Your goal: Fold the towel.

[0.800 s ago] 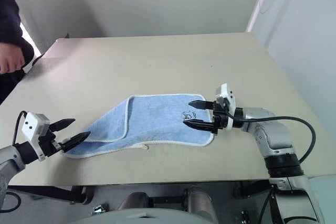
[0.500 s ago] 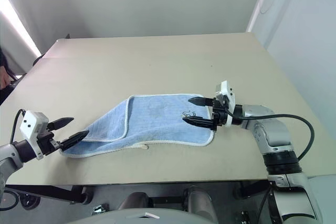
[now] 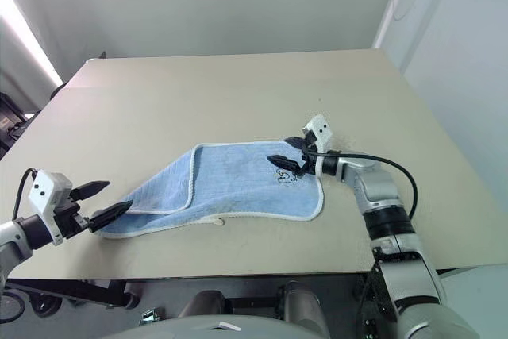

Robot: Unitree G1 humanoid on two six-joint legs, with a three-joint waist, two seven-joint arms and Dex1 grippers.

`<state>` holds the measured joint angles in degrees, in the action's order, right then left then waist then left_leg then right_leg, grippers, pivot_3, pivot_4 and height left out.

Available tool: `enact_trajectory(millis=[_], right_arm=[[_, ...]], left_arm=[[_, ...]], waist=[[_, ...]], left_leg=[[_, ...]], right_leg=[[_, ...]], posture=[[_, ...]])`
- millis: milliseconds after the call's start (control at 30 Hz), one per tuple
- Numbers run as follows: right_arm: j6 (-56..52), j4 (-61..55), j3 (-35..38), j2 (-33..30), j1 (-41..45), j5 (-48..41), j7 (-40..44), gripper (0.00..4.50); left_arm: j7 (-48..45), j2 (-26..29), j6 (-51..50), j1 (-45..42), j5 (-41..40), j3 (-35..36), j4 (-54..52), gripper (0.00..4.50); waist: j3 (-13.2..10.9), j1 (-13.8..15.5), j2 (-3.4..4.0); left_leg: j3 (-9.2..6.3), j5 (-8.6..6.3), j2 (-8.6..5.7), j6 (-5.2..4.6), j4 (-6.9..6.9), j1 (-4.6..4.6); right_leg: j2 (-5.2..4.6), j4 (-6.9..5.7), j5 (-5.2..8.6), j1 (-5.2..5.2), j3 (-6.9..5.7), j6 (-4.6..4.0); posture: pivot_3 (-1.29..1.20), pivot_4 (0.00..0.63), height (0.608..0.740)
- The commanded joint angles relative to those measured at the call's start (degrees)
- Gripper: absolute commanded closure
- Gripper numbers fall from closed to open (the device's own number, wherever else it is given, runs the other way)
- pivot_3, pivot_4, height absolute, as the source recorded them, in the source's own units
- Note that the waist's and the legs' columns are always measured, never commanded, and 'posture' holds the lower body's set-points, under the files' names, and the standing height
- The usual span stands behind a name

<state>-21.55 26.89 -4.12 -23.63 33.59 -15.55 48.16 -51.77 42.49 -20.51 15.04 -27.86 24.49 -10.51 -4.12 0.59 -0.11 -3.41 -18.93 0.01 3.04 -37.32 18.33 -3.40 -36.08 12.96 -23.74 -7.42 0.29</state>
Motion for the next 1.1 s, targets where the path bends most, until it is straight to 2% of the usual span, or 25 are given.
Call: enact_trajectory(millis=[33, 267, 433, 567, 667, 967, 1033, 1100], right_arm=[[3.82, 8.21, 0.13, 1.03, 5.58, 4.31, -4.65, 0.00], [2.94, 24.92, 0.66, 0.85, 14.05, 7.10, -2.64, 0.00], [1.72, 28.92, 0.10, -0.63, 15.42, 8.44, 2.59, 0.00], [0.56, 32.52, -0.13, -0.44, 17.34, 10.05, 2.83, 0.00], [3.25, 33.42, -0.89, -0.21, 17.18, 11.71, 3.11, 0.63], [7.40, 35.67, -1.69, -0.24, 18.16, 16.10, 2.07, 3.90], [7.93, 35.75, -1.30, -0.10, 18.33, 16.05, 1.87, 4.47], [8.16, 35.06, -0.70, 0.22, 18.37, 15.43, 2.12, 4.47]], left_arm=[[1.52, -0.36, -0.22, -0.13, -0.57, 0.81, -4.05, 0.02], [3.18, -2.63, 0.03, 3.04, -0.54, 0.94, -7.01, 0.02], [4.10, -3.86, 0.31, 4.22, -0.15, 0.04, -7.92, 0.02], [4.53, -4.37, 0.65, 4.13, 0.48, -1.01, -7.78, 0.02], [4.62, -4.34, 0.63, 4.27, 0.44, -1.17, -8.08, 0.00], [4.37, -3.85, 0.63, 4.44, 0.25, -0.74, -8.80, 0.00], [4.81, -3.88, 0.41, 3.68, 0.31, -1.28, -9.47, 0.00], [5.36, -4.02, -0.35, 2.65, 0.11, -2.45, -11.17, 0.00]], waist=[[0.00, -0.06, 0.00], [0.01, -0.44, 0.00], [0.03, -0.47, -0.01], [0.05, -0.45, -0.01], [0.08, -0.43, -0.04], [0.09, -1.36, -0.04], [0.10, -1.37, -0.05], [0.10, -1.36, -0.05]], left_leg=[[0.04, 0.00, 0.00, 0.00, 0.00, 0.00], [0.27, 0.00, -0.01, -0.01, 0.06, 0.01], [0.29, 0.01, 0.01, -0.02, 0.04, -0.02], [0.28, 0.01, 0.02, -0.02, 0.01, -0.03], [0.28, 0.01, 0.04, -0.02, 0.01, -0.03], [0.29, 0.01, 0.04, -0.02, 0.02, -0.03], [0.29, 0.01, 0.04, -0.02, 0.01, -0.05], [0.29, 0.01, 0.04, -0.02, -0.04, -0.07]], right_leg=[[0.00, -0.01, -0.01, -0.02, 0.05, -0.02], [0.05, -0.06, -0.07, -0.17, 0.34, -0.10], [0.08, -0.09, -0.10, -0.18, 0.38, -0.14], [0.13, -0.10, -0.10, -0.18, 0.38, -0.15], [0.16, -0.11, -0.12, -0.18, 0.38, -0.18], [0.16, -0.10, -0.12, -0.18, 0.41, -0.18], [0.16, -0.11, -0.13, -0.16, 0.41, -0.18], [0.16, -0.11, -0.16, -0.12, 0.42, -0.22]], posture=[[0.00, 0.000, 0.740], [0.00, 0.000, 0.740], [0.00, 0.000, 0.740], [0.00, 0.000, 0.740], [0.00, 0.000, 0.740], [0.00, 0.000, 0.740], [0.00, 0.000, 0.740], [0.00, 0.000, 0.740]])
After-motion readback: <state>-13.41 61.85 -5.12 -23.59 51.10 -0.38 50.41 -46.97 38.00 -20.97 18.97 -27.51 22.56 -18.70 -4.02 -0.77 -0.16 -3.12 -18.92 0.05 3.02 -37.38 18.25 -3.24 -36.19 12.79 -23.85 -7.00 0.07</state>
